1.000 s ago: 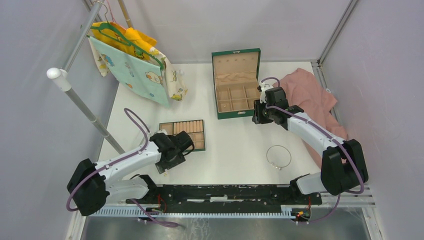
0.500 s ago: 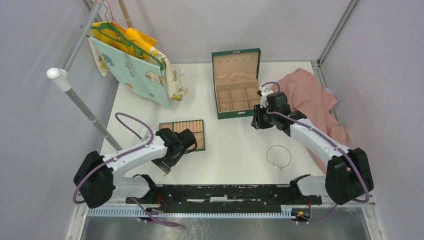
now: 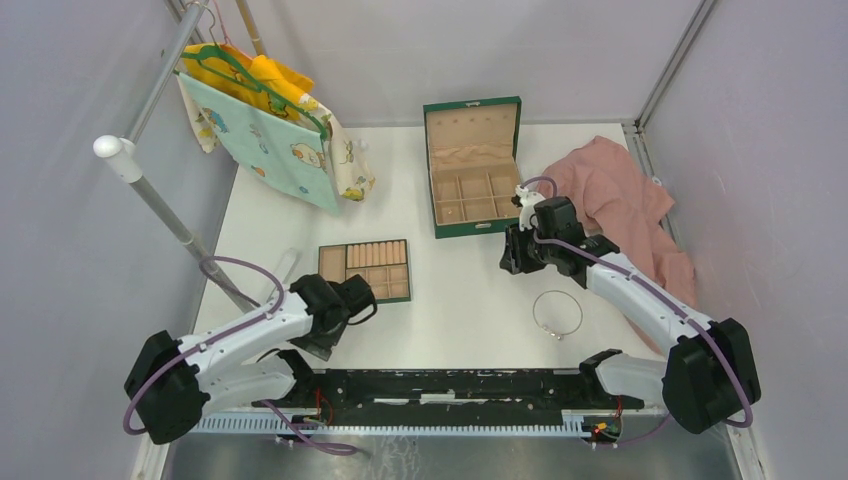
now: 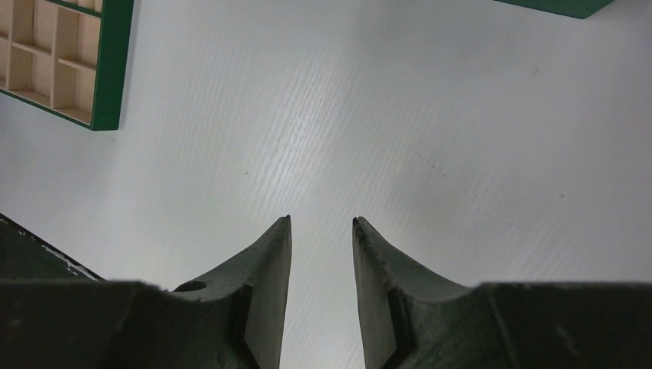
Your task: Organize the mixed jewelry
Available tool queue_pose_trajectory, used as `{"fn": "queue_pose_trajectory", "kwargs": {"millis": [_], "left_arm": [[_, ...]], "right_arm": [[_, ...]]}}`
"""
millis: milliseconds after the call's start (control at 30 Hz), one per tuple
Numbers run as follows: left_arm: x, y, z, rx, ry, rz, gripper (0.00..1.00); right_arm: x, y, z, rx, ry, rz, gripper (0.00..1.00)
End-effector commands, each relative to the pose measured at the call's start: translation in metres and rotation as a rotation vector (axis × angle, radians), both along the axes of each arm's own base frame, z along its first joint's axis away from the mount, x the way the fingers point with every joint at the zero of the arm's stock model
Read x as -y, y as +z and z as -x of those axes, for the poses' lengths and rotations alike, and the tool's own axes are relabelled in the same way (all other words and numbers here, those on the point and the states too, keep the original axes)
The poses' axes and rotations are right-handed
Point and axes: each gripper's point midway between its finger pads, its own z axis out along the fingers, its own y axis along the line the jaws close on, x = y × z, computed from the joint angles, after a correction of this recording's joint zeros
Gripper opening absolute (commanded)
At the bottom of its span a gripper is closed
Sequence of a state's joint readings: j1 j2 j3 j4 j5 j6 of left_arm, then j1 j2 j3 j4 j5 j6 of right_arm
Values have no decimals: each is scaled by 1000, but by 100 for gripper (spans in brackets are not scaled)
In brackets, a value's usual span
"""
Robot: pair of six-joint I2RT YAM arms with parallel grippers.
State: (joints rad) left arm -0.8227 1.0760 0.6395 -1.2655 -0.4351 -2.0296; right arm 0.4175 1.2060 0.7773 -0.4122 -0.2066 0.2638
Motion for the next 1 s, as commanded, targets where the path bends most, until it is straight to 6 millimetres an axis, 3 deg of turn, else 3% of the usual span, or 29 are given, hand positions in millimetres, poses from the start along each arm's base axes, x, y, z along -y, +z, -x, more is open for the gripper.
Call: {"fn": "queue_pose_trajectory", "kwargs": {"millis": [0, 200, 567, 700, 800, 967], "left_arm": [[-9, -1, -6, 120, 178, 35, 70], [-5, -14, -3, 99, 200, 51, 64], [-7, -31, 0, 130, 265, 110, 63], [-7, -36, 1, 126, 259, 105, 58], [-8, -40, 2, 117, 257, 97, 49], [-8, -42, 2, 114, 246, 94, 44]], "right_arm": [[-7, 12, -2, 40, 21, -28, 41], [-12, 14, -4, 36, 37, -27, 41], [-17, 9, -2, 27, 61, -6, 41], [-18, 10, -4, 27, 64, -2, 41], [-19, 10, -6, 25, 63, 1, 41], [-19, 9, -7, 23, 64, 5, 41]]}}
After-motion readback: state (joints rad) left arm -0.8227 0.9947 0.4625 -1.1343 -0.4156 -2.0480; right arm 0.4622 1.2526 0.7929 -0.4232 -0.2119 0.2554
